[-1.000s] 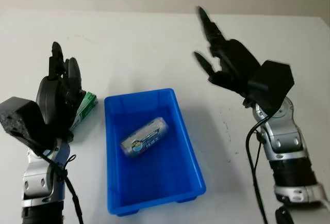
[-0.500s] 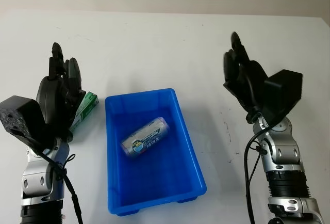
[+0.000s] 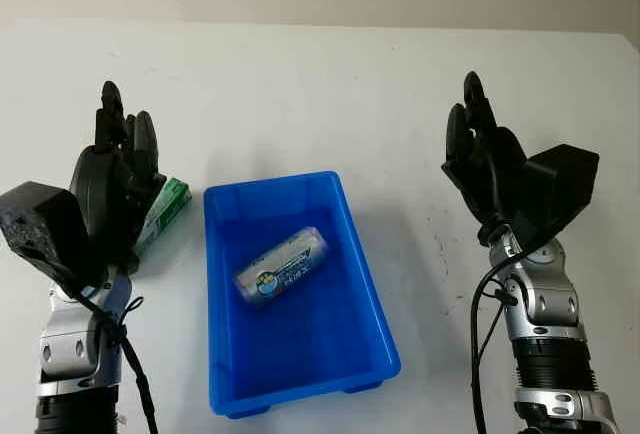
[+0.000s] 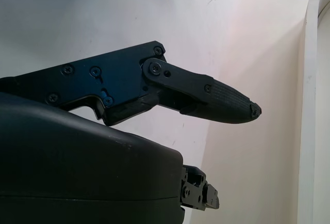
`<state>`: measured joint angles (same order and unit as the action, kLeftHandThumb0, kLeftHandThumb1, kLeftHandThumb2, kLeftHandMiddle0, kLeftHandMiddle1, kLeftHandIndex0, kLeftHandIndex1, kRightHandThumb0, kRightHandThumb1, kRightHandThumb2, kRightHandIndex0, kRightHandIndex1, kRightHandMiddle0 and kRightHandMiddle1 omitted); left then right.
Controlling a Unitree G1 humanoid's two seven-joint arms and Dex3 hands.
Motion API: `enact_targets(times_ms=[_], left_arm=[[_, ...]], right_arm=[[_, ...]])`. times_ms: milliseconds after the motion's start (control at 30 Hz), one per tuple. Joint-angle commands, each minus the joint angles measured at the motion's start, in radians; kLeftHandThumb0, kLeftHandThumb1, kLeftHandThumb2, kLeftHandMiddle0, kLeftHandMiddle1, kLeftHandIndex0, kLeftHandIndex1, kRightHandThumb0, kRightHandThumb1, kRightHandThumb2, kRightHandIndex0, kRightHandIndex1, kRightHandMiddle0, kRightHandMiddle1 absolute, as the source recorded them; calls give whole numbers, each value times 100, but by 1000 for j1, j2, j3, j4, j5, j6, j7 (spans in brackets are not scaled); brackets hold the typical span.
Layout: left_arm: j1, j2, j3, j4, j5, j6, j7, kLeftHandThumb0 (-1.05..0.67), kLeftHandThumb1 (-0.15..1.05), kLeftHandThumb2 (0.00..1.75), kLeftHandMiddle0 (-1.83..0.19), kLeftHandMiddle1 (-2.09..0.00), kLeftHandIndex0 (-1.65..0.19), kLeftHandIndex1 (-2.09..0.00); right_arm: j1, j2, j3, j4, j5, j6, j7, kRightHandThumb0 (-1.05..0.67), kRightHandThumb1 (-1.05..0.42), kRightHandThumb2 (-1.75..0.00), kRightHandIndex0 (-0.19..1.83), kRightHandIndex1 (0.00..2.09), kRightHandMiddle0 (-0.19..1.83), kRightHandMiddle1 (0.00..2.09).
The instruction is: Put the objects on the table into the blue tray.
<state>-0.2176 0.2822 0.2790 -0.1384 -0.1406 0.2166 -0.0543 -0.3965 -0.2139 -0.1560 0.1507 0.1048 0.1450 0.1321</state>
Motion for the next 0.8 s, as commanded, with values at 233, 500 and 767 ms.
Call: enact_targets(times_ms=[233,500,767], left_arm=[[-6,201,17,-141,204,164,27,-75,105,19,2,-7,4,-8],[-30,374,-135,-279,472,504,-77,-89,105,9,-7,-187,7,-5],[-84,387,-366,-285,737,668,-112,-89,105,14,9,-159,0,-8]], right_arm=[[10,-4,1,-25,7,-16,15,-68,-105,-76,-19,0,-19,0],[12,-6,9,-27,0,-9,17,-69,-105,-76,-19,0,-19,0],[16,-3,11,-27,2,-18,17,-68,-105,-76,-19,0,-19,0]])
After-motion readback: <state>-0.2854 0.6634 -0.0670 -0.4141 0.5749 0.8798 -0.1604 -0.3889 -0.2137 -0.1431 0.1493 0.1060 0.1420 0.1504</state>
